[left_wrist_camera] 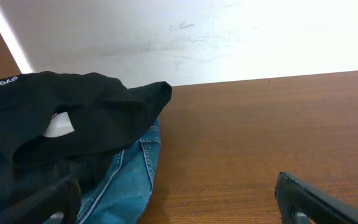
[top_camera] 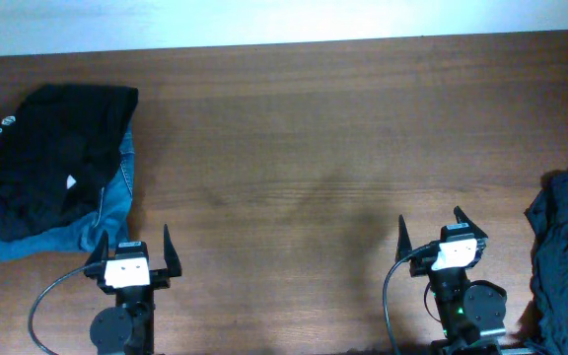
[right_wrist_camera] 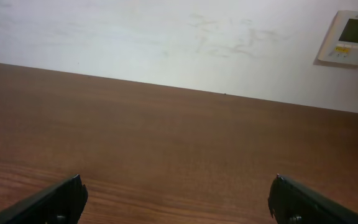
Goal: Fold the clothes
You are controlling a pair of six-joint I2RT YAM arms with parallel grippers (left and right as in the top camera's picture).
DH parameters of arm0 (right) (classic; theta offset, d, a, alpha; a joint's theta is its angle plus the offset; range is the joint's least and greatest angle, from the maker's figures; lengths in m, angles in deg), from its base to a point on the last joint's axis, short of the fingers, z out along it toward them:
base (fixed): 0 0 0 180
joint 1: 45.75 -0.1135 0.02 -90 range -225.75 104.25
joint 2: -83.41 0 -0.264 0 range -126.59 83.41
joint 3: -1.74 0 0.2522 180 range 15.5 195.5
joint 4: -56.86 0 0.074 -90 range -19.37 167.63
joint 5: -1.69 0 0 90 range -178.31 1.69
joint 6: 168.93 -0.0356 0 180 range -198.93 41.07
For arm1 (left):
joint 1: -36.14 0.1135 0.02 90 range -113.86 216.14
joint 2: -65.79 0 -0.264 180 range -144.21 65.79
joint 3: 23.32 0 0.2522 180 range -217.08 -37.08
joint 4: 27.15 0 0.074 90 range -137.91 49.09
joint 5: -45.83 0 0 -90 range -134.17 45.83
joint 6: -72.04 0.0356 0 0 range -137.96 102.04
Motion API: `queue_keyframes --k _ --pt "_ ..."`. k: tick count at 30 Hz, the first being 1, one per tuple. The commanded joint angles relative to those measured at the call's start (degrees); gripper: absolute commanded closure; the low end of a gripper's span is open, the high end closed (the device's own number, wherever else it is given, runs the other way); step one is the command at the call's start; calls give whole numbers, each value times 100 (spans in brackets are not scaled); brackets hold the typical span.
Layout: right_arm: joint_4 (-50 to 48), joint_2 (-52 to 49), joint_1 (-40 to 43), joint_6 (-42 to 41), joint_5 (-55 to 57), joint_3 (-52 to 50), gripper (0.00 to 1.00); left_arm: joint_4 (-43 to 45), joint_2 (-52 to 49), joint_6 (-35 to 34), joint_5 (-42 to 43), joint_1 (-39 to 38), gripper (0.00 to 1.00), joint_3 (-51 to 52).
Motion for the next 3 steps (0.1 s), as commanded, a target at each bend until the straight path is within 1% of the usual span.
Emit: queue_keyframes --k 1,3 --pt "37 22 -39 20 -7 -26 1 -11 55 -35 122 24 0 26" --pt "37 22 -39 20 -7 -26 1 -11 55 -35 125 24 1 26"
